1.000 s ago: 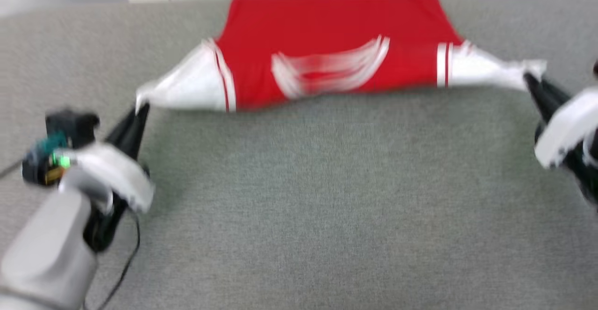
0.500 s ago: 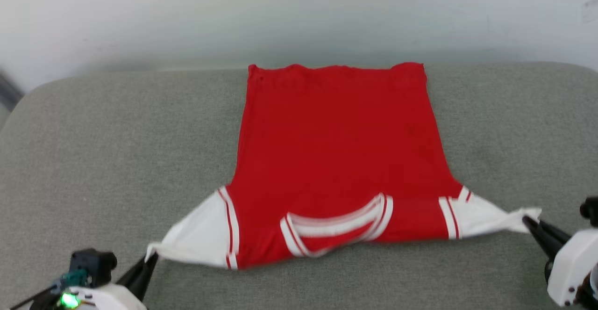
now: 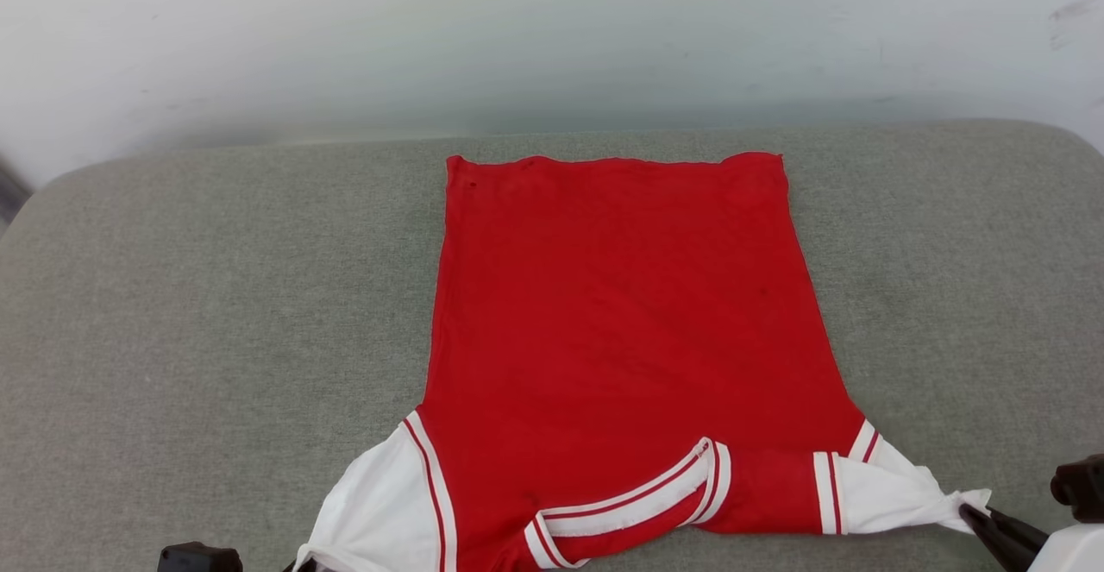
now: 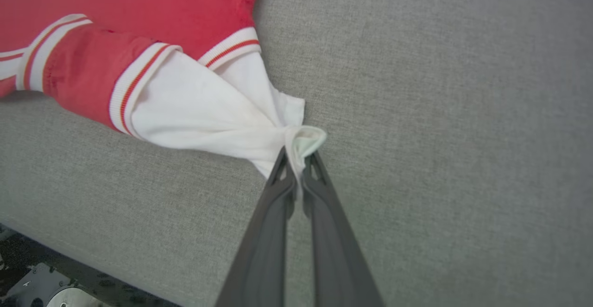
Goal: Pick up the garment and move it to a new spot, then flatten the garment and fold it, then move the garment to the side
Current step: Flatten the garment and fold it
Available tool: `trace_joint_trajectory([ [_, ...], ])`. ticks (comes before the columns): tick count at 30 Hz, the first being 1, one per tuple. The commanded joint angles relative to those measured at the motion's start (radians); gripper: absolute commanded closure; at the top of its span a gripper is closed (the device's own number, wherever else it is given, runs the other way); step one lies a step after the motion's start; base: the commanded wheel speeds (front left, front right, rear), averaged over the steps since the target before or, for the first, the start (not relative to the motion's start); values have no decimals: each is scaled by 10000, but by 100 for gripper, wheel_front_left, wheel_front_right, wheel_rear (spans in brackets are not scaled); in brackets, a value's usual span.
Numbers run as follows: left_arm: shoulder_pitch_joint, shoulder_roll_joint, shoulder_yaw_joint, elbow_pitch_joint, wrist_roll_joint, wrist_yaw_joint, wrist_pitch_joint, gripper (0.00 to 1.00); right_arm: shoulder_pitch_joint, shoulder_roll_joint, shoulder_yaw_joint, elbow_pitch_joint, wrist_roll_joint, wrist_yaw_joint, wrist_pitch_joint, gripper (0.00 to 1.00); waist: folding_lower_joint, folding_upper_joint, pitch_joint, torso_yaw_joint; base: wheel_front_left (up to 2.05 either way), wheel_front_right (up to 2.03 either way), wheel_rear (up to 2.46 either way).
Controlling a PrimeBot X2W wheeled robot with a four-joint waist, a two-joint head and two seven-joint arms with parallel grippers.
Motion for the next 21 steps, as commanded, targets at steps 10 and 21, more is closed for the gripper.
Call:
trace_joint_trajectory([
  [10,-407,95,-35,-615,290,4,30,100,-224,-597,-284,-922,338,-10,754,0,2,0,391,263,0,0,0],
  [21,-1444,390,-427,-3625,1249,288,976,100,-3560,464,-2913,-2456,210,-7,5653,0,2,0,2469,1756,0,0,0],
])
